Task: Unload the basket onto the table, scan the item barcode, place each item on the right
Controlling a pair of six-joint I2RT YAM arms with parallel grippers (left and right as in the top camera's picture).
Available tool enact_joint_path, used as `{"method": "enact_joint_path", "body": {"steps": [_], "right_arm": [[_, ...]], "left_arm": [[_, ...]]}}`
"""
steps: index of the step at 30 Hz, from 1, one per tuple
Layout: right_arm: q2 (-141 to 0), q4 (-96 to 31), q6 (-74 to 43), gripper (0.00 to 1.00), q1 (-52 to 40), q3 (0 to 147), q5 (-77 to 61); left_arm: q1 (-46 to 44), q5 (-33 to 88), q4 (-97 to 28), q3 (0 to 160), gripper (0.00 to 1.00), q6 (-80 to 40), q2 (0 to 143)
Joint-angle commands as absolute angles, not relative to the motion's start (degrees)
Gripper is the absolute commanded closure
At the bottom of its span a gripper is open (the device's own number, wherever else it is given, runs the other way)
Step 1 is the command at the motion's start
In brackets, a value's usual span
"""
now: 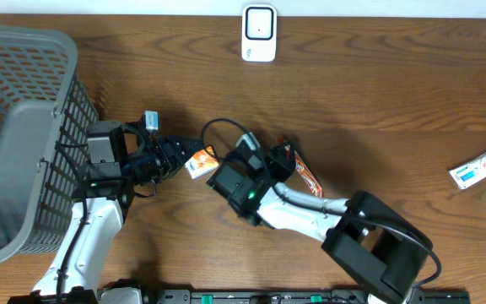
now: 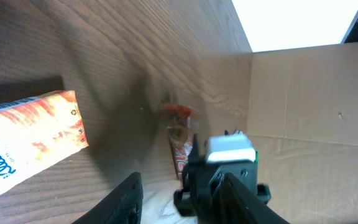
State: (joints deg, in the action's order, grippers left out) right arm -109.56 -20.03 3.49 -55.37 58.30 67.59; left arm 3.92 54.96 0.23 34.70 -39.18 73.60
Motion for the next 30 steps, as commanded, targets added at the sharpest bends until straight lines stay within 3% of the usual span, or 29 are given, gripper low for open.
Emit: {"method": "enact_joint_path", "body": {"steps": [1,8,13,21,30], "right_arm": [[-109.60,-20.23,3.36,0.55,-59.02,58.41,69.19],[-109.47,-24.86,-1.72,0.52,-62.94,58.70,61.47],[-109.45,-31.29,-6.90,0.39,-58.30,59.37,48.88],[-109.47,-25.91,-3.01,0.43,-46.81,59.37,38.92],[-111.18,-20.64,-2.87,0.44,-39.79,59.37,32.34]], "left_arm": [[4.58,54.85,0.49,35.55,0.58,-38.61,72.95],[4.60,54.85,0.49,36.73,0.58,-38.61,72.90],[4.60,54.85,0.43,36.73,0.58,-38.61,72.90],[4.60,54.76,0.45,36.73,0.58,-38.15,72.93],[4.60,54.78,0.43,36.73,0.58,-38.17,72.93]]}}
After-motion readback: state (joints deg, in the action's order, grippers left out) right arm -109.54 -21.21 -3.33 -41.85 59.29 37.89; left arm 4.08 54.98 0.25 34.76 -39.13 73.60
